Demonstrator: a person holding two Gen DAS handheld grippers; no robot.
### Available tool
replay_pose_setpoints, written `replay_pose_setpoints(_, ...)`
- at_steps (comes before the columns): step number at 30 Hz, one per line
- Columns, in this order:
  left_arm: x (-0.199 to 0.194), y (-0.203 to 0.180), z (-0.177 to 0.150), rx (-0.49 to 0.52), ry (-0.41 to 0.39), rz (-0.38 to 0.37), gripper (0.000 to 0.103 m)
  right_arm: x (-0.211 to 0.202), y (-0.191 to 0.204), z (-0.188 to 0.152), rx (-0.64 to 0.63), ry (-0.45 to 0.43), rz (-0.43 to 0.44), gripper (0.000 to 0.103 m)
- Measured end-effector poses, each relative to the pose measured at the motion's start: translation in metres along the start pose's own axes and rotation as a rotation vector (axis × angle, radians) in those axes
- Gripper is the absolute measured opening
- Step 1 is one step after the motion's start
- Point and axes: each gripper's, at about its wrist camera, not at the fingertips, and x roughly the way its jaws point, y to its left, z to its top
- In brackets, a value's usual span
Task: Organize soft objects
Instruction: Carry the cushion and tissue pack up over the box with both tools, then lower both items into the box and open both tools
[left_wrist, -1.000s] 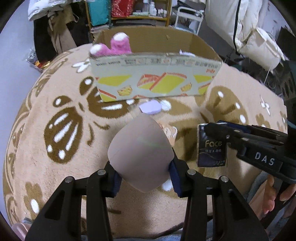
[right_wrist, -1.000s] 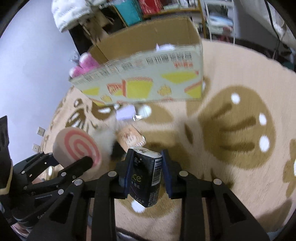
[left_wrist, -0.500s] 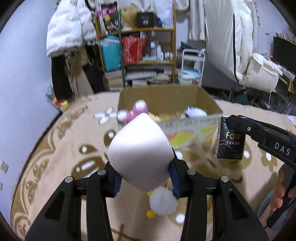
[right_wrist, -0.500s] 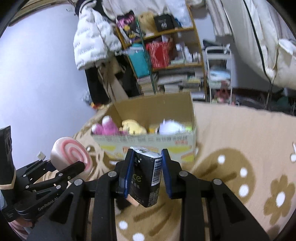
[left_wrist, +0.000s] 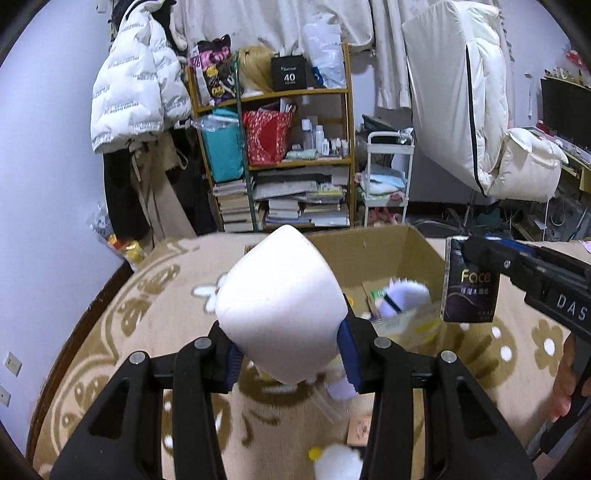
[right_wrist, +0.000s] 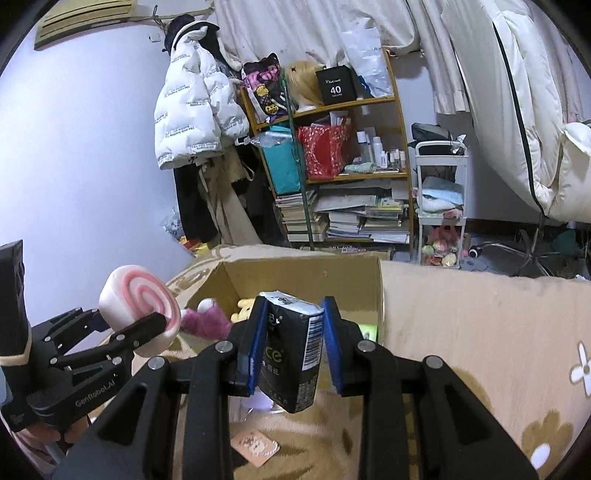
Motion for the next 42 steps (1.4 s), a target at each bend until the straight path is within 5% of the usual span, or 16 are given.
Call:
replay_pose_setpoints(24,0.071,-0.028,0.035,0.073,-0.025,-0.022,0.043,0.048,-0.023,0.026,-0.016,-0.010,-0.019,0.031)
replay_pose_setpoints(42,0.113,-0.035,0.016,0.123,0.142,-0.014,0.051,0.079,-0.034,0.006,-0.005,0.073,-0.011,0.033)
